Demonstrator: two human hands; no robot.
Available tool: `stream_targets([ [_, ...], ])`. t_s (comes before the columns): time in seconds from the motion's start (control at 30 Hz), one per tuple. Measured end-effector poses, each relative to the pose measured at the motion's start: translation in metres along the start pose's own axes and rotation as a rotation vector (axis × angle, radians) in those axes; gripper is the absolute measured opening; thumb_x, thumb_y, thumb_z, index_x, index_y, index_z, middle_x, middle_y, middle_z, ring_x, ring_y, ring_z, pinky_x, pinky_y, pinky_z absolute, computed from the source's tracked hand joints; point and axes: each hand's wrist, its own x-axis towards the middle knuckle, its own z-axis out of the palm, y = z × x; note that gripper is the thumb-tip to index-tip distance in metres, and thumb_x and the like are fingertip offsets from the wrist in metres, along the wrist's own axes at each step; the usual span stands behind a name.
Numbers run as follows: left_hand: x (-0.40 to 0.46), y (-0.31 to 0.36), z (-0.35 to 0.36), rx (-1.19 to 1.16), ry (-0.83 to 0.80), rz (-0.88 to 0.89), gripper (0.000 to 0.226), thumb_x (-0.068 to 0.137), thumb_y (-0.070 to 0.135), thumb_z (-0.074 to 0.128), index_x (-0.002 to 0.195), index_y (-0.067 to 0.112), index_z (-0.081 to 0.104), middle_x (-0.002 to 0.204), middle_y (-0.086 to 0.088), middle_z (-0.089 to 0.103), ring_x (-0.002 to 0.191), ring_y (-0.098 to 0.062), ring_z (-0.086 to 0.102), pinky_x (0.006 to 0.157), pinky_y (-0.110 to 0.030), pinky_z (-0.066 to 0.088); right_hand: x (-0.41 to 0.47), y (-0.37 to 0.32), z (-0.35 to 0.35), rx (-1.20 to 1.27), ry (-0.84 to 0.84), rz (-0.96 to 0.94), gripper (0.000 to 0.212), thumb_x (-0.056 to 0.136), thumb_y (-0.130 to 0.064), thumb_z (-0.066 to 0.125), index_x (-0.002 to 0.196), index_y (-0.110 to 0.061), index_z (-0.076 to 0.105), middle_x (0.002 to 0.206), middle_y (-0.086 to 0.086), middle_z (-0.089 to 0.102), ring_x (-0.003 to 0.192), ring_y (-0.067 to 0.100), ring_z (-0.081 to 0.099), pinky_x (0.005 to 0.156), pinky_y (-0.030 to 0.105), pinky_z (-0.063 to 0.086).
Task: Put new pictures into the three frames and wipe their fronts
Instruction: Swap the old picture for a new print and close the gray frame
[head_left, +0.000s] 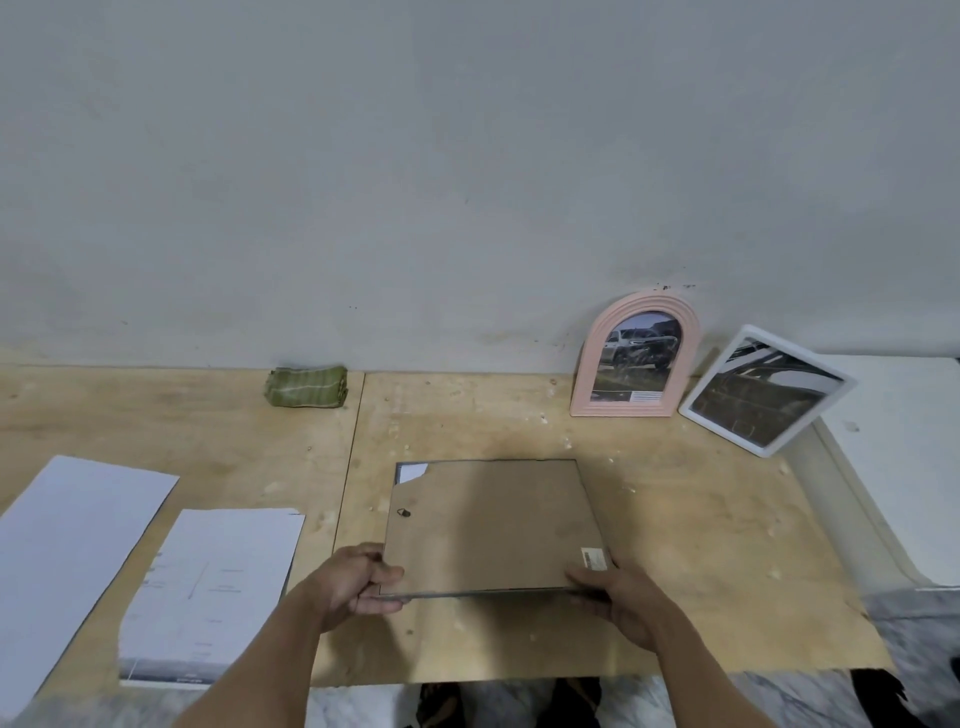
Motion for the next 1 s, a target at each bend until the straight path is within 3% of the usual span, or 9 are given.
stream_targets([
  [0.13,-0.001,0.001,0.002,-0.018,-0.005,-0.011,0.041,0.088,-0.006,0.067,0.127,-0.001,0.057,0.122,-0.023,0.068,0.096,-0.041,0.074,0.060,-0.034,0.063,0.001,0.008,0.006,0.059,0.034,-0.014,0.059,0.072,0.012,0.074,0.124,-0.002,0.051,0.112,0.021,0.065,0.087,0.033,0.069,0.061,0.039,0.062],
  [0.33,-0.003,-0.003,0.006,-0.019,-0.028,0.010,0.030,0.091,0.003,0.068,0.120,0.003,0.062,0.111,-0.020,0.074,0.098,-0.039,0.074,0.065,-0.035,0.064,-0.001,0.002,0.009,0.018,0.107,-0.021,0.058,0.071,0.013,0.075,0.122,-0.001,0.052,0.112,0.022,0.064,0.092,0.039,0.067,0.053,0.035,0.060],
  [0.43,-0.004,-0.006,0.006,-0.019,-0.010,0.032,0.025,0.098,0.023,0.062,0.117,0.007,0.067,0.106,-0.021,0.074,0.088,-0.035,0.074,0.061,-0.034,0.063,-0.002,0.002,0.006,0.008,0.076,0.006,0.056,0.071,0.012,0.075,0.119,-0.004,0.053,0.109,0.019,0.064,0.086,0.035,0.069,0.054,0.033,0.059],
  [0.53,0.000,-0.010,0.005,-0.018,0.039,0.058,0.024,0.100,0.019,0.059,0.116,0.004,0.069,0.093,-0.019,0.064,0.074,-0.028,0.061,0.057,-0.034,0.057,-0.003,0.007,0.004,-0.005,0.049,0.043,0.055,0.072,0.013,0.075,0.118,-0.006,0.053,0.111,0.019,0.064,0.089,0.035,0.068,0.056,0.036,0.060],
  [0.6,0.004,-0.013,0.003,-0.002,0.091,0.102,0.022,0.096,0.014,0.064,0.111,0.001,0.071,0.089,-0.013,0.070,0.071,-0.027,0.062,0.063,-0.036,0.055,-0.003,0.014,0.003,-0.009,0.047,0.071,0.054,0.072,0.013,0.074,0.117,-0.007,0.053,0.110,0.018,0.064,0.090,0.034,0.067,0.055,0.035,0.059],
  [0.7,0.005,-0.013,0.002,0.026,0.144,0.139,0.017,0.091,0.012,0.070,0.105,0.002,0.073,0.094,-0.012,0.079,0.084,-0.029,0.074,0.077,-0.039,0.060,-0.003,0.023,0.001,0.015,0.050,0.094,0.047,0.075,0.010,0.073,0.114,-0.008,0.054,0.105,0.017,0.065,0.089,0.032,0.066,0.053,0.035,0.059],
  [0.8,0.002,-0.012,-0.002,0.058,0.139,0.112,0.012,0.092,0.013,0.069,0.098,0.002,0.071,0.078,-0.006,0.074,0.066,-0.022,0.066,0.060,-0.031,0.054,-0.004,0.021,-0.001,-0.057,0.061,0.103,0.029,0.086,-0.016,0.071,0.112,-0.013,0.057,0.112,0.015,0.061,0.097,0.032,0.062,0.066,0.041,0.060],
  [0.9,-0.001,-0.013,-0.004,0.078,0.114,0.078,0.009,0.093,0.014,0.067,0.095,0.005,0.066,0.065,-0.006,0.059,0.055,-0.018,0.049,0.048,-0.026,0.038,-0.001,0.012,-0.005,-0.185,0.233,0.059,0.025,0.091,-0.031,0.064,0.102,-0.008,0.064,0.100,0.015,0.063,0.089,0.031,0.060,0.069,0.042,0.056],
  [1.0,-0.005,-0.010,-0.002,0.042,0.081,0.062,0.012,0.094,0.017,0.066,0.093,0.005,0.068,0.072,-0.010,0.066,0.061,-0.024,0.059,0.051,-0.030,0.052,0.003,0.004,-0.005,-0.330,0.314,-0.045,0.025,0.090,-0.026,0.065,0.092,-0.001,0.068,0.094,0.019,0.066,0.077,0.030,0.062,0.059,0.037,0.053],
])
